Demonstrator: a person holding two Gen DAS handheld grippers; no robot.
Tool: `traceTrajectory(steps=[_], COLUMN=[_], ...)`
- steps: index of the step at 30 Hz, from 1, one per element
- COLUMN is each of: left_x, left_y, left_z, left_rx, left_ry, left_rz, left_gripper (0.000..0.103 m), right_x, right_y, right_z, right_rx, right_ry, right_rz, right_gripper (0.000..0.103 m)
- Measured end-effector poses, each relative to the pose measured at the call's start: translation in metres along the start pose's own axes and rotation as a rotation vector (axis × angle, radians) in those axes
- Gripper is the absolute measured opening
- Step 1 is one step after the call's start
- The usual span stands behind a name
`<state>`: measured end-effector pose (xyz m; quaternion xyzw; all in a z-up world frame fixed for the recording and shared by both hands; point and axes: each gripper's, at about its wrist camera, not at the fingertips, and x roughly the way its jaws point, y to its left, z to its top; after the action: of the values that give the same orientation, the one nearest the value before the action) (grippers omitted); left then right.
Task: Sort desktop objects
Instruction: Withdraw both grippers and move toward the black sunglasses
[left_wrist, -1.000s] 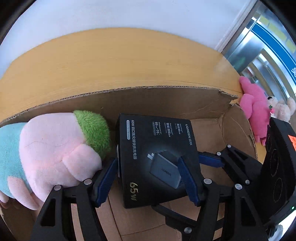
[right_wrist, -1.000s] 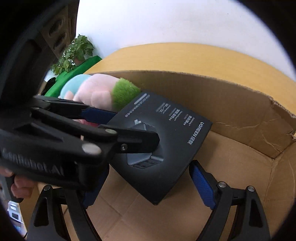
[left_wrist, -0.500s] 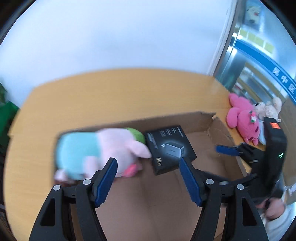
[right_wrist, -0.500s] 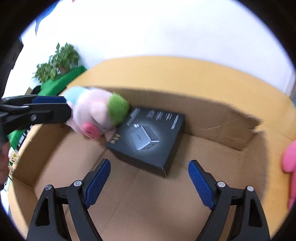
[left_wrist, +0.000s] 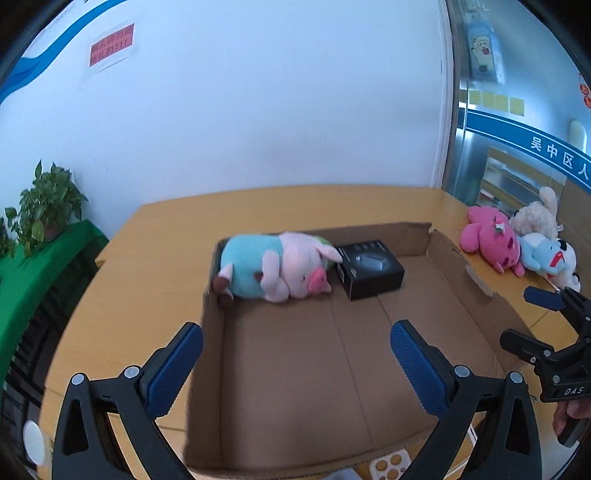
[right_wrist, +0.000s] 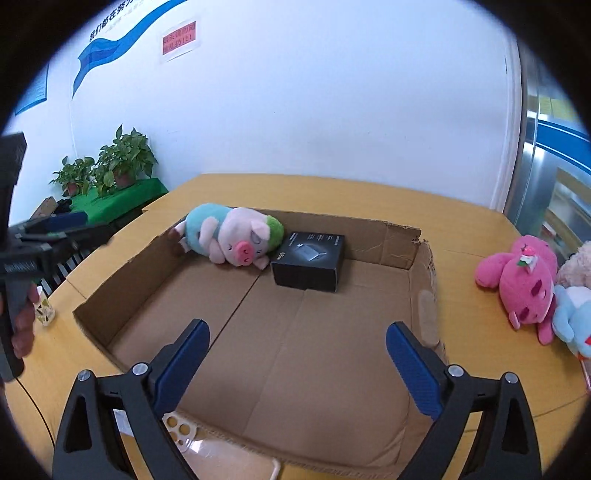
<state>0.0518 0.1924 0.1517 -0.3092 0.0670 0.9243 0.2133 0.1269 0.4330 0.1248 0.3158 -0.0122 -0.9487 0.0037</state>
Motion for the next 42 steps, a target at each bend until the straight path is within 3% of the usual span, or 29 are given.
traceTrajectory(steps=[6,11,18,28,31,36,39,42], left_x=[0.003,0.004,-0.023,-0.032,-0.037,-0.038,-0.03,-0.021], left_y=[0.007,0.014,0.004,-0.016,-0.016,-0.011,-0.012,-0.015], left_z=[-0.031,-0.048,-0.041,-0.031,-0.034,-0.051,-0.069,-0.084], left_rx=[-0.048,-0.067,-0.063,-0.046,-0.049,-0.075,-0.071,-0.068], left_ry=[0.01,0.01,-0.088,-0.115,-0.127,-0.102,-0.03,0.035], left_rz=[-0.023,0.028,0.036,0.064,0.06,-0.005,-0.02,-0.041], left_gripper=[0.103,0.103,0.103,0.103,0.103,0.103,0.103,0.103], right_x=[0.001,0.007,-0.002,-0.029,-0.036,-0.057,-0.066,-0.061], right_y=[0.007,0.006,0.01,0.022,0.014,-0.023,-0.045,-0.067], right_z=[-0.015,-0.025,-0.026,-0.021,-0.023,-0.048,-0.073,-0.099], right_rx=[0.039,0.087,0.082,0.012,0.014,0.075,0.073,0.083], right_ry=[0.046,0.052,0.022,-0.063,-0.065,-0.051,-0.021,0.075], right_rz=[-0.043,-0.082,-0.103,-0.084,-0.026,0.153,0.145,0.183], right_gripper=[0.098,0.098,0.098,0.098,0.098,0.098,0.098,0.098])
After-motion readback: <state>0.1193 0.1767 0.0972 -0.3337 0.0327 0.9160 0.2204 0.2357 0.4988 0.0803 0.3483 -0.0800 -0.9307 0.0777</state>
